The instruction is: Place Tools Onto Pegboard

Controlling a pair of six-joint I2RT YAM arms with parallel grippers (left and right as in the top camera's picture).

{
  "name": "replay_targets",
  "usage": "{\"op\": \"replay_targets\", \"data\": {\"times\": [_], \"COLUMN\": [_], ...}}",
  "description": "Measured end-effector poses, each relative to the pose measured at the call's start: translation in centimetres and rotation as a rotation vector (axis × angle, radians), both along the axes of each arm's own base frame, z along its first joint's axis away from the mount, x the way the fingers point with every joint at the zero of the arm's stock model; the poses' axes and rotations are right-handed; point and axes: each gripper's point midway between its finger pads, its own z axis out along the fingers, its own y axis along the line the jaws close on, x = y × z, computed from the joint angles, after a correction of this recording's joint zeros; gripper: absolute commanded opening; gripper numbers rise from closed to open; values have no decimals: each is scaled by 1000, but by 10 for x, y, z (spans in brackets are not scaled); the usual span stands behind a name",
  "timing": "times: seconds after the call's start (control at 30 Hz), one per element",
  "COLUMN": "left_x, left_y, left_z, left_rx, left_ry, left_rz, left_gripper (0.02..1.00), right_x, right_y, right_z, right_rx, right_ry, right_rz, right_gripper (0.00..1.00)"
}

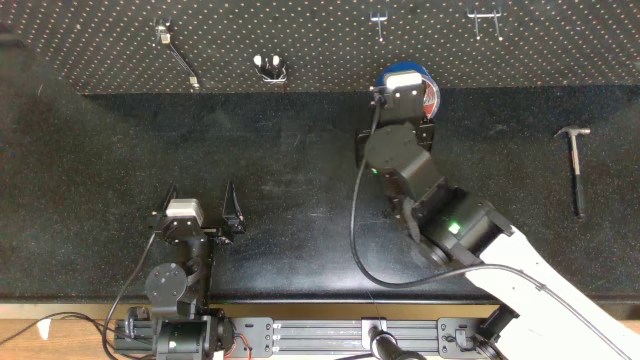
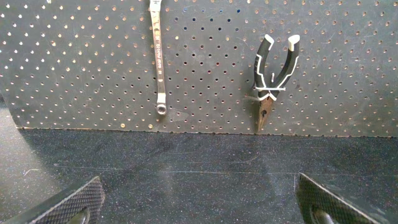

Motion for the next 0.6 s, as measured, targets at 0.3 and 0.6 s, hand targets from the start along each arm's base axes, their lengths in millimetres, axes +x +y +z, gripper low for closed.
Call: {"op": "replay_targets", "data": {"times": [0.3, 0.6], "left_x": [0, 0], "left_y": [0, 0], "left_z": [0, 0], "left_rx": [0, 0], "left_ry": [0, 0], "left_rz": [0, 0], "left_gripper": [996, 996], "right_x": [28, 48], "right_y": [13, 31], "right_z": [17, 10], "right_rx": [-23, -72], "right_ry": [-158, -217], "right_rz": [-64, -47], "right_gripper": [73, 75]}}
